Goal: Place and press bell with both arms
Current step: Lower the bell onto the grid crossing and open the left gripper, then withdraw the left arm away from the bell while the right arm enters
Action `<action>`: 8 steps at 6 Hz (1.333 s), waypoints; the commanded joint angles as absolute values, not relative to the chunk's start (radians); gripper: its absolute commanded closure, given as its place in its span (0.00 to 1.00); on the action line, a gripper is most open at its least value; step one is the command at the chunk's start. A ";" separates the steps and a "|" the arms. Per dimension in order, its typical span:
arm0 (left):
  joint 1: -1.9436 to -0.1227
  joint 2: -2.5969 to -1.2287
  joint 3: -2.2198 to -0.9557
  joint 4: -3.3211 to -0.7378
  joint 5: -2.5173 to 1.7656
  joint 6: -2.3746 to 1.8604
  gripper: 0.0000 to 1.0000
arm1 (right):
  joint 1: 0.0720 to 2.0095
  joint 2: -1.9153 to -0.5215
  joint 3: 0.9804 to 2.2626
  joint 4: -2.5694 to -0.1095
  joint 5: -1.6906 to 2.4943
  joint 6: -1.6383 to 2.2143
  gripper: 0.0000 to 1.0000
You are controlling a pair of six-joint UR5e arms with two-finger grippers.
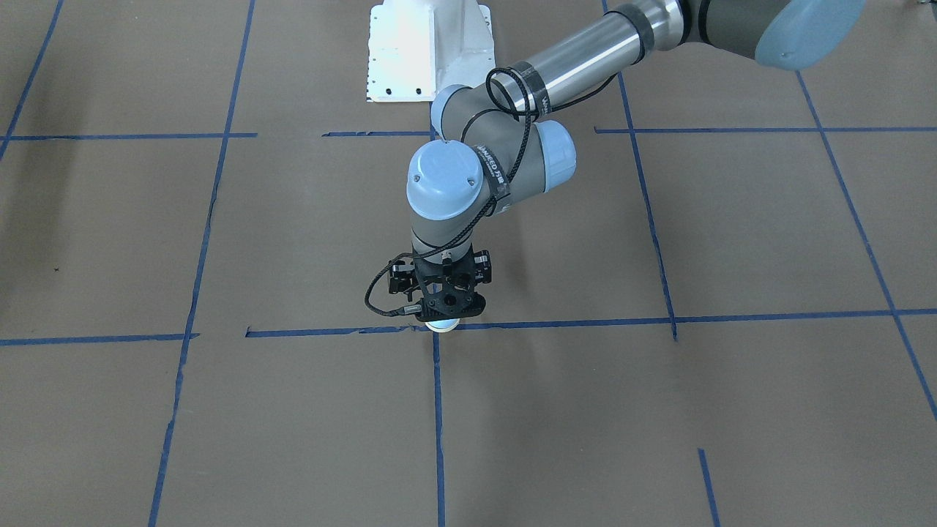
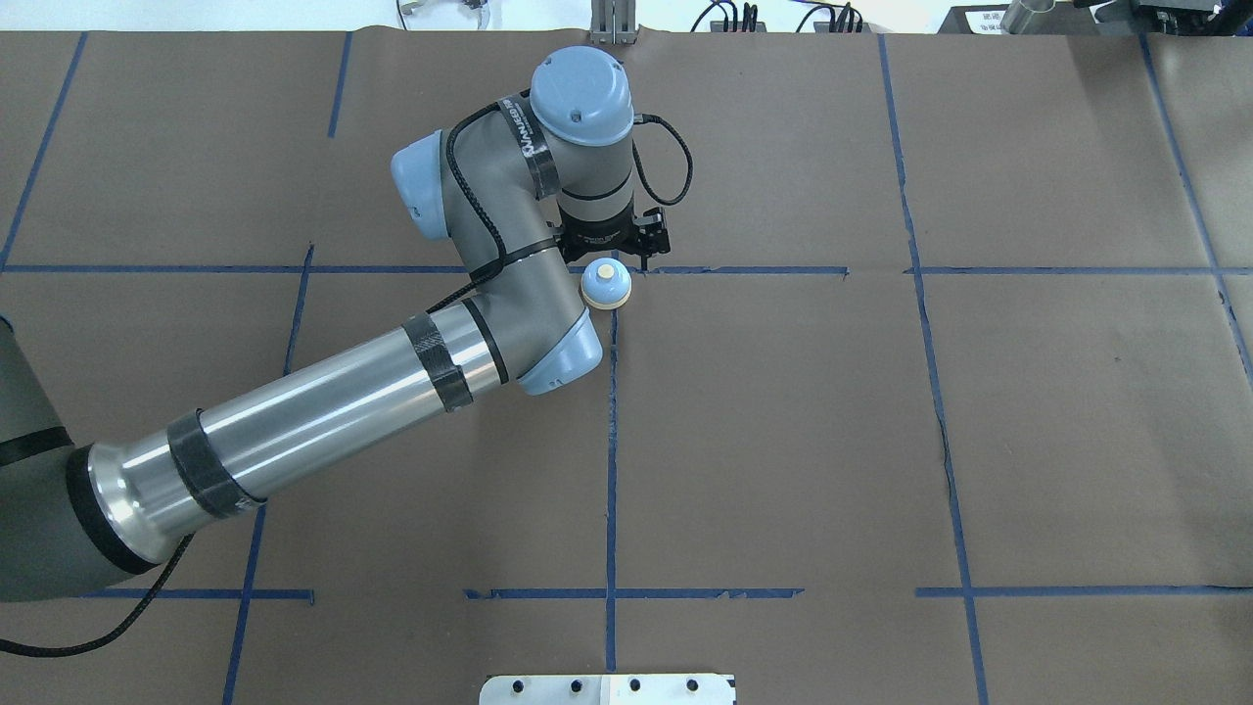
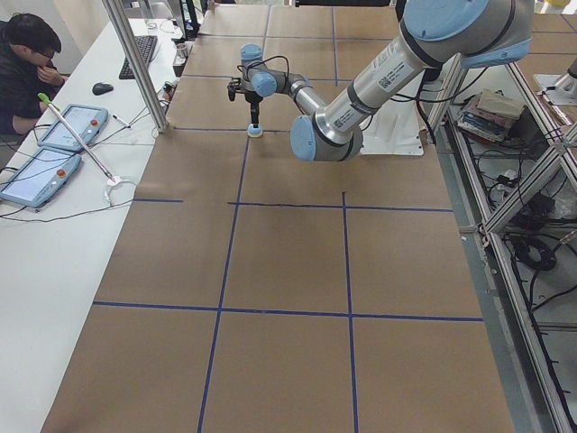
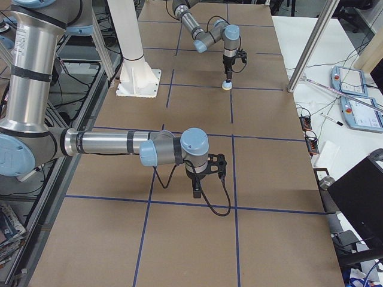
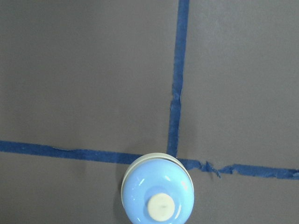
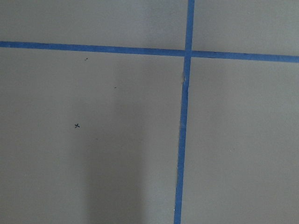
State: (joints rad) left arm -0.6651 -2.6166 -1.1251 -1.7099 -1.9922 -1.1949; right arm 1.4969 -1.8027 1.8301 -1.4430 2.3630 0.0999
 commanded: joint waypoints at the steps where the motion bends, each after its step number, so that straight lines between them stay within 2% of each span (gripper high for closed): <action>1: -0.744 -2.477 -1.332 -1.573 -2.014 -1.041 0.00 | 1.474 -1.790 1.841 -1.440 2.408 0.101 0.00; 4: -0.958 -2.020 -1.747 -1.490 -2.138 -0.673 0.00 | 1.282 -1.601 1.861 -1.440 2.407 0.465 0.00; 5: -1.023 -1.914 -1.803 -1.489 -2.143 -0.590 0.00 | 1.214 -1.535 1.890 -1.442 2.401 0.530 0.00; 7: -1.238 -1.785 -1.786 -1.483 -2.244 -0.287 0.00 | 1.050 -1.329 1.888 -1.451 2.307 0.761 0.00; 8: -1.338 -1.705 -1.775 -1.483 -2.246 -0.147 0.00 | 0.891 -1.228 1.879 -1.453 2.169 0.885 0.00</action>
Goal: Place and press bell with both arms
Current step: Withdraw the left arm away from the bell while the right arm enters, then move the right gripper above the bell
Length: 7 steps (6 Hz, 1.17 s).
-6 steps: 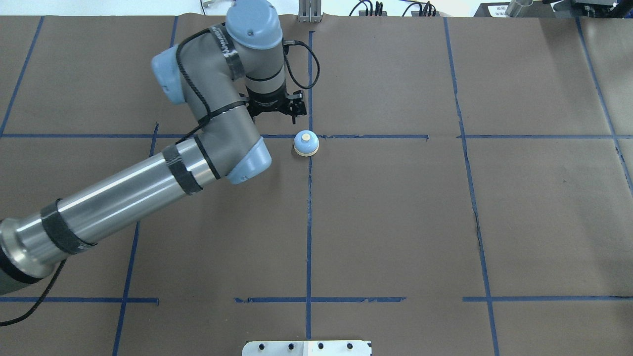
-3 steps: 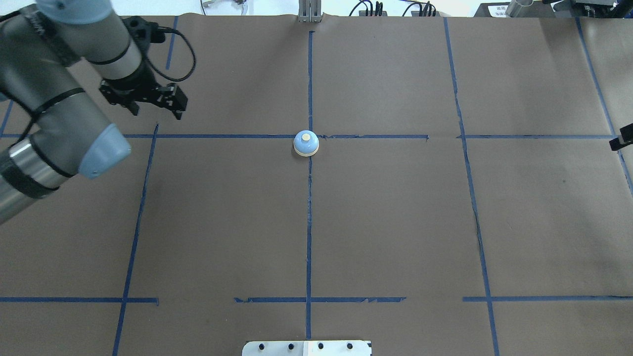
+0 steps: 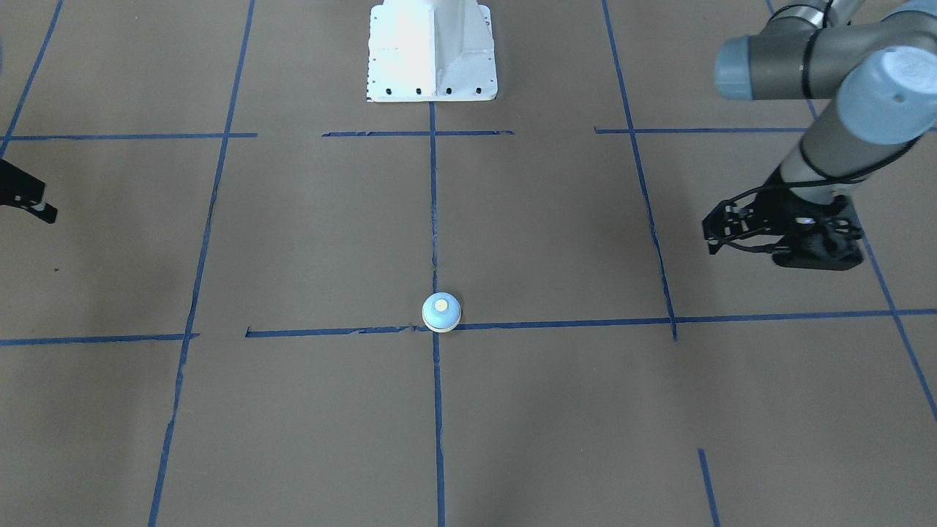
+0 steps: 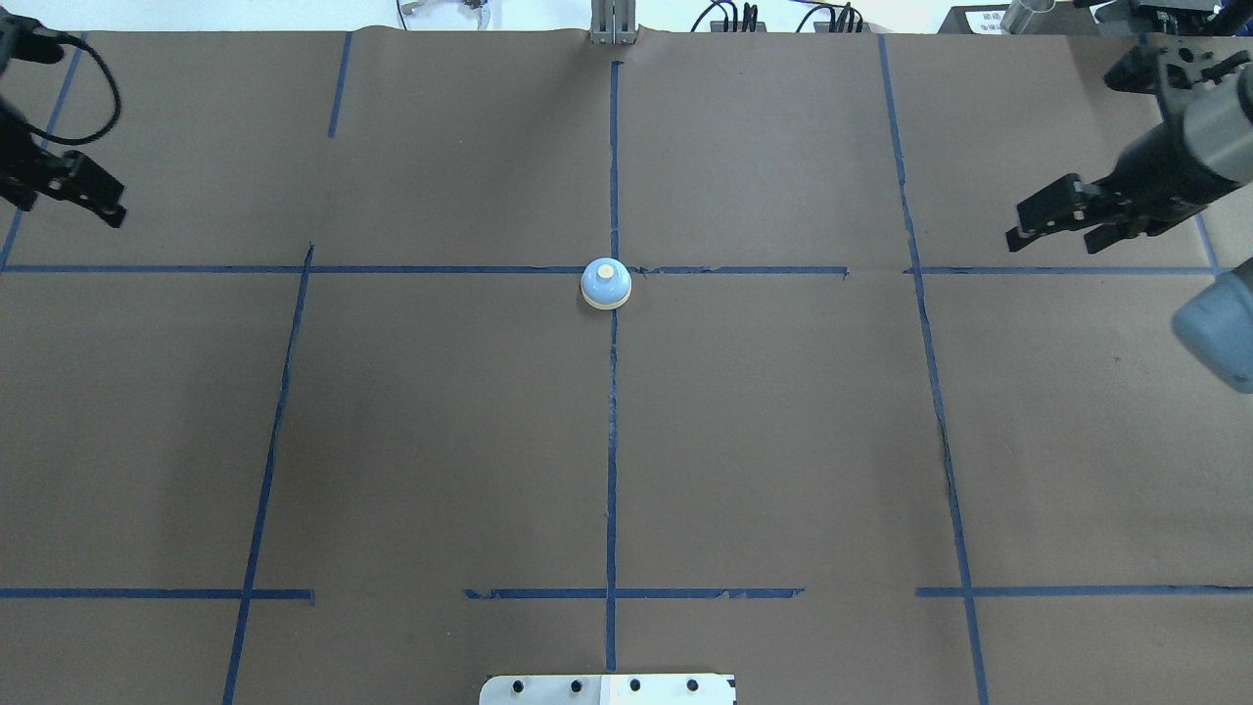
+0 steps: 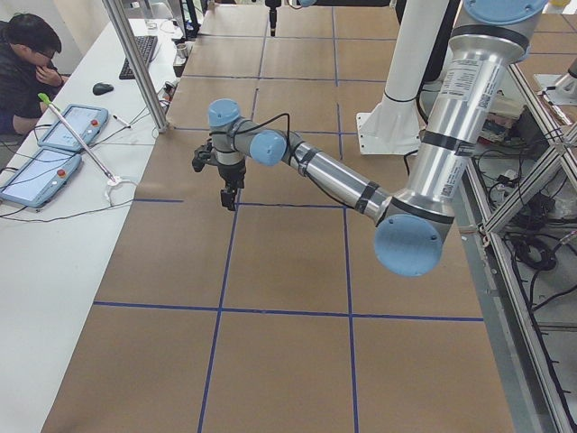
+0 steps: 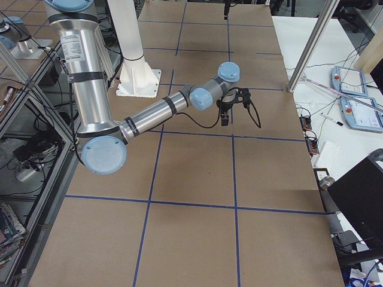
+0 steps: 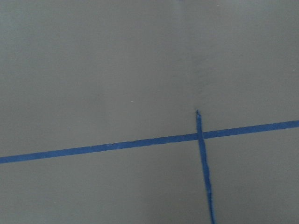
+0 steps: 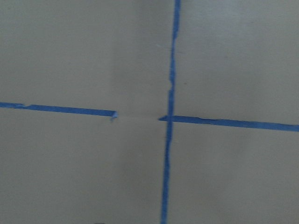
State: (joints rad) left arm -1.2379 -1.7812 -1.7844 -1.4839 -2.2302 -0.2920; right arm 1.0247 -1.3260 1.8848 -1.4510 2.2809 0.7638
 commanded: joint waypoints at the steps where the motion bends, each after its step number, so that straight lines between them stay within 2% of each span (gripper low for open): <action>1: -1.438 -1.616 -1.754 -1.486 -2.287 -0.030 0.00 | 0.802 -1.127 1.847 -1.468 2.093 0.990 0.00; 3: -1.566 -1.481 -1.684 -1.505 -2.358 0.149 0.00 | 0.747 -0.961 1.736 -1.549 2.088 1.074 0.00; 5: -1.575 -1.470 -1.697 -1.503 -2.402 0.137 0.00 | 0.683 -0.762 1.503 -1.551 2.027 1.118 0.01; 6: -1.575 -1.470 -1.697 -1.503 -2.414 0.135 0.00 | 0.664 -0.636 1.333 -1.548 2.020 1.127 0.24; 7: -1.575 -1.470 -1.697 -1.502 -2.414 0.135 0.00 | 0.652 -0.567 1.228 -1.522 1.997 1.170 0.61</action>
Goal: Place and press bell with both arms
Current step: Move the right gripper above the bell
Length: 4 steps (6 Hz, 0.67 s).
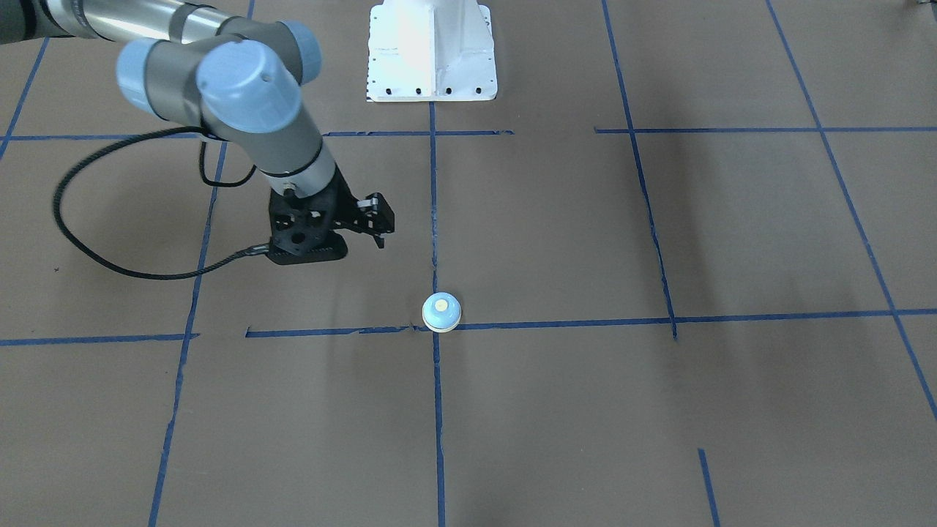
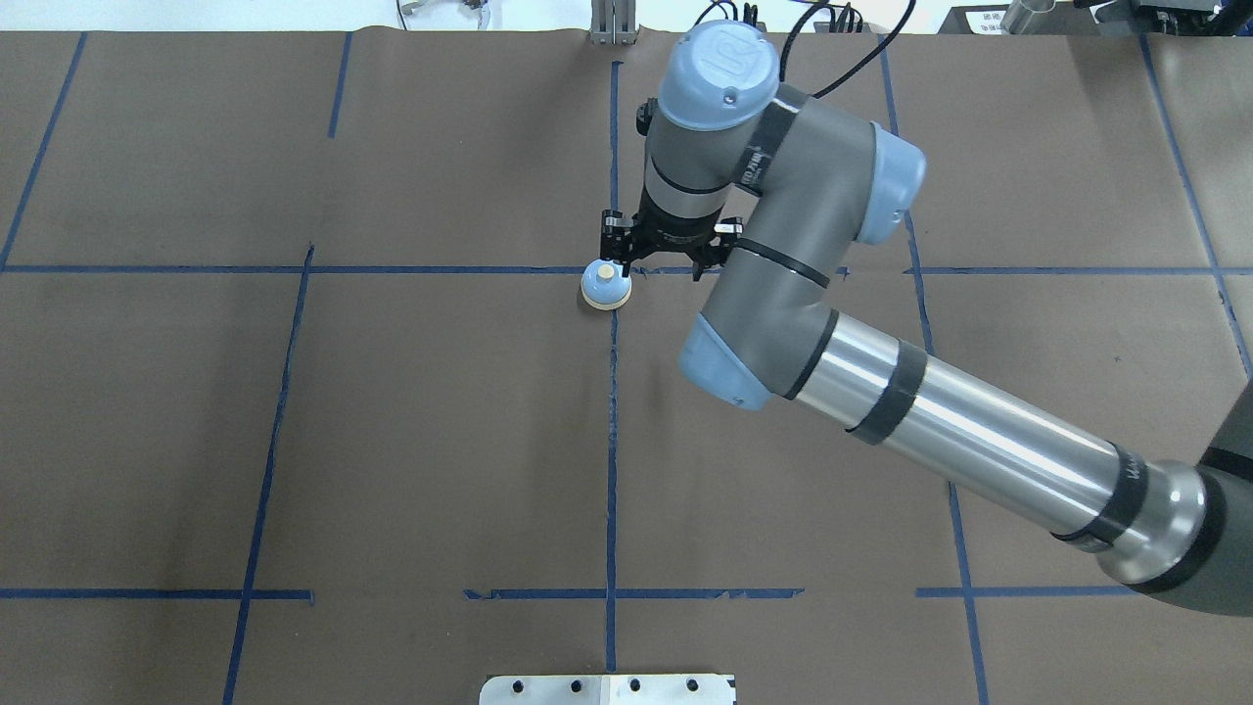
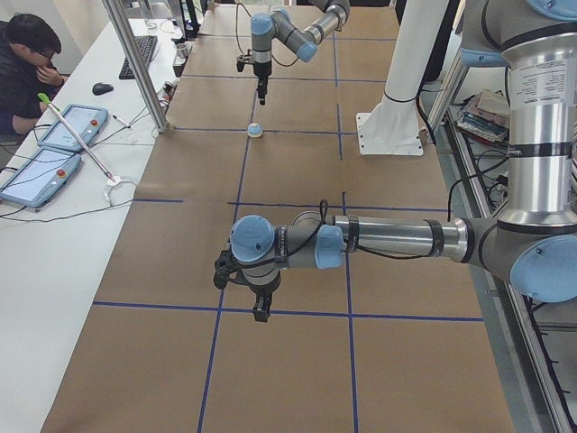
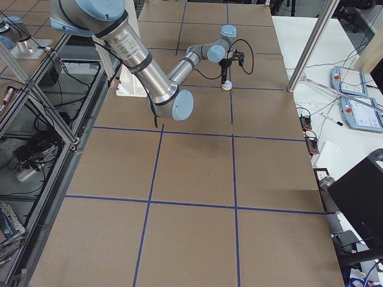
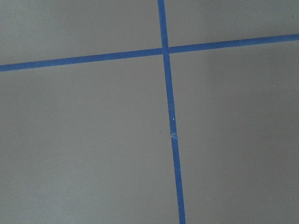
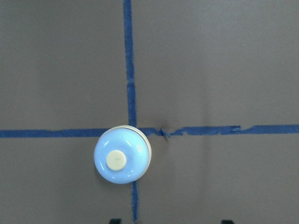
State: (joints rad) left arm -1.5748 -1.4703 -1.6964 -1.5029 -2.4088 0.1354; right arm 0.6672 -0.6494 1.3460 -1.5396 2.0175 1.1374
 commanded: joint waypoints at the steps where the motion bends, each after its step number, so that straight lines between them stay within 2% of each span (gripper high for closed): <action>1: -1.575 -1.468 -1.697 -1.502 -2.414 0.135 0.00 | 0.626 -0.551 1.169 -1.444 1.949 1.207 0.89; 2: -1.575 -1.468 -1.697 -1.502 -2.416 0.135 0.00 | 0.626 -0.552 1.134 -1.402 1.945 1.206 0.97; 4: -1.577 -1.468 -1.695 -1.502 -2.444 0.135 0.00 | 0.626 -0.554 1.124 -1.402 1.945 1.200 0.97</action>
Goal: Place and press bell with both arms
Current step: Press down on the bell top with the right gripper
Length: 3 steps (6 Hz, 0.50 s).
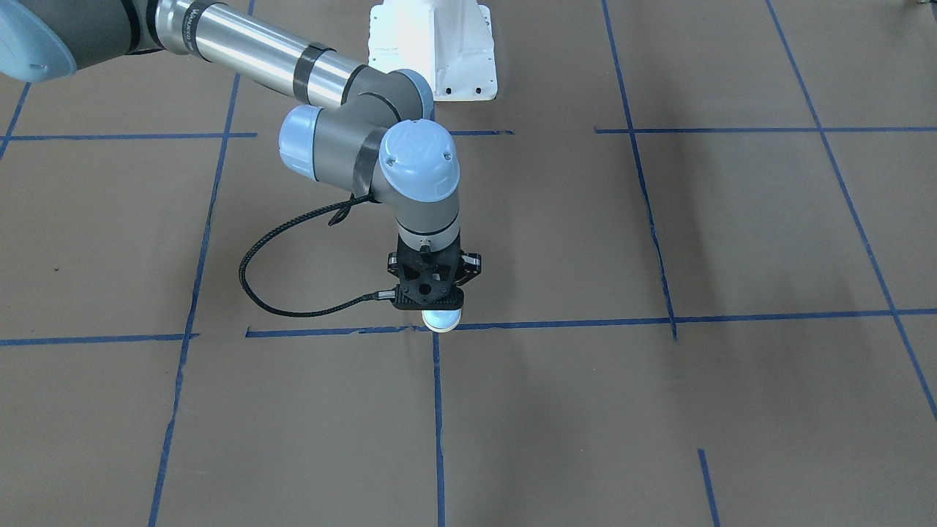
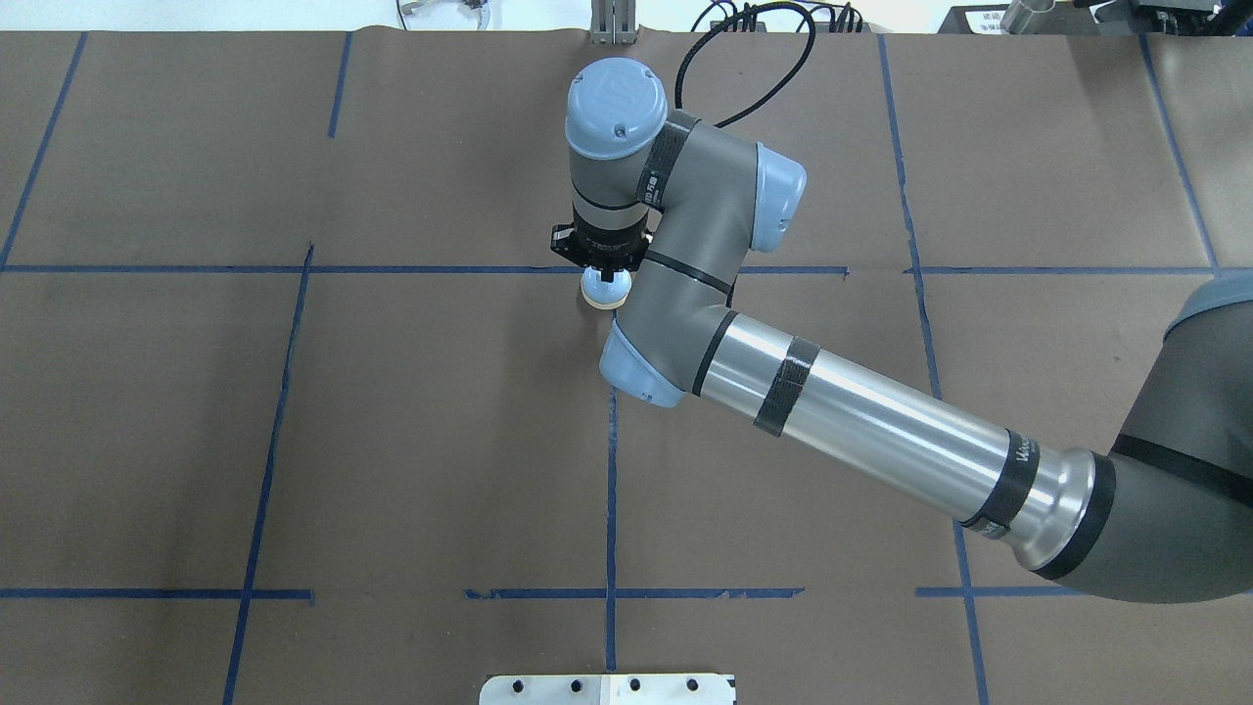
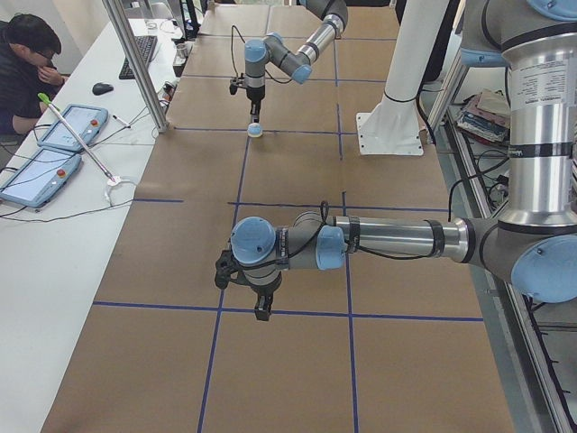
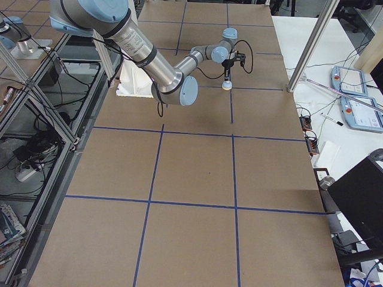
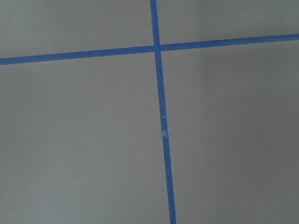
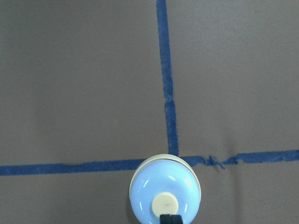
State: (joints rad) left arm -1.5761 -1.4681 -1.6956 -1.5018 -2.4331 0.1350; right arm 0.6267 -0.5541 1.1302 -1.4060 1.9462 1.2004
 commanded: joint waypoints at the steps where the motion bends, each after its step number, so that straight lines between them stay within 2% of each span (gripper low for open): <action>1: -1.575 -1.468 -1.695 -1.502 -2.444 0.135 0.00 | 0.623 -0.552 1.114 -1.401 1.945 1.198 0.97; 3: -1.577 -1.467 -1.695 -1.500 -2.444 0.137 0.00 | 0.621 -0.552 1.106 -1.396 1.939 1.200 0.97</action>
